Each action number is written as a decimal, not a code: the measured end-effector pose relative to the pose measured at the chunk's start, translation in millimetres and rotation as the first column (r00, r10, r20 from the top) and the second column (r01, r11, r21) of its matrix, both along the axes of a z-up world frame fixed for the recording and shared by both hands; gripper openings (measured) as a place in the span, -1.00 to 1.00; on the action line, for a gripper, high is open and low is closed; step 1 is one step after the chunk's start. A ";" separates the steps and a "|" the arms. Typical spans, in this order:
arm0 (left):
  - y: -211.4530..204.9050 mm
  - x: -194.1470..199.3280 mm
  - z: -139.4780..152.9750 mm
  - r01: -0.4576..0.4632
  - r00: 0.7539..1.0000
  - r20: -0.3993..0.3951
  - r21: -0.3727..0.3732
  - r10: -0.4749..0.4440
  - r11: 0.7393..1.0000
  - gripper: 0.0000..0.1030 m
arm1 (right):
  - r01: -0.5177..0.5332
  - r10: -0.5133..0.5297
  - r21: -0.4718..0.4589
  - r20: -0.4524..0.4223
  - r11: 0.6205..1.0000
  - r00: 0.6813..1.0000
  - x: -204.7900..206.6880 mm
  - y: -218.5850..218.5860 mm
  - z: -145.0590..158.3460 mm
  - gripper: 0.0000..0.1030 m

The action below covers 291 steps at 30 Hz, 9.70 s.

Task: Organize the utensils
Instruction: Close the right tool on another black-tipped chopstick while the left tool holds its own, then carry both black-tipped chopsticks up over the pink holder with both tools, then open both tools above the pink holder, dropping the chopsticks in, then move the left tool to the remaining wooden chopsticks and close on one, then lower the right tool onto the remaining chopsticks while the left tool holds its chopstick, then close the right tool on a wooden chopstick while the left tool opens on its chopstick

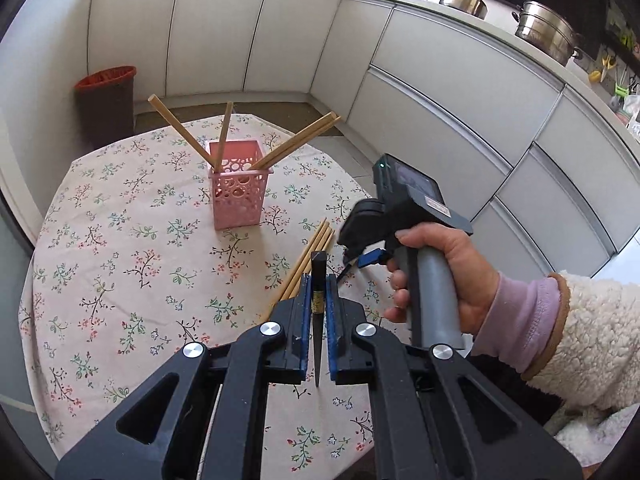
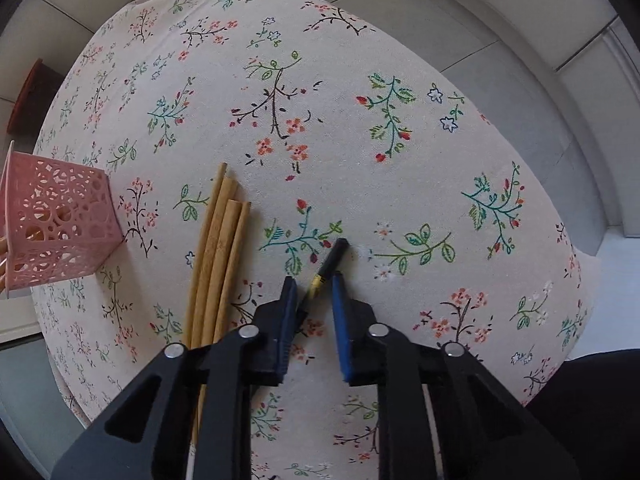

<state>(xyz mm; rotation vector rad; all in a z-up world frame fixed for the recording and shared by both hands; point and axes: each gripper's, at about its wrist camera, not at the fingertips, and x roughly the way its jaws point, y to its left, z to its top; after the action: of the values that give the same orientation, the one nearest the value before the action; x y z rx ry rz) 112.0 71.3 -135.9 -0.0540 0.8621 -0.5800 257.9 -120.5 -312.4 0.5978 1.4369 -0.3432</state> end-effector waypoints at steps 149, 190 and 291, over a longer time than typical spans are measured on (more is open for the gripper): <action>2.0 21.5 101.6 -0.447 0.878 0.243 0.105 0.413 0.889 0.86 | -0.138 0.281 -0.252 0.714 0.958 0.641 -126.4 -35.6 230.2 0.87; -168.8 133.6 -128.8 0.292 0.936 -0.273 0.242 -0.224 0.925 0.17 | 0.207 -0.382 0.445 0.350 0.871 0.855 -133.0 -182.7 43.0 0.87; 22.2 5.1 8.2 -0.036 0.999 -0.032 -0.148 0.031 0.988 -0.90 | 0.055 -0.073 0.173 0.101 0.983 0.992 -15.5 -19.9 -5.3 -0.18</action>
<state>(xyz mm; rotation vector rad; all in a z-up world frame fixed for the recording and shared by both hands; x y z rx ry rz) 117.1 93.4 -127.7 -0.2123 0.8443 -0.6124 242.4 -140.4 -317.7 0.7913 1.3538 -0.2369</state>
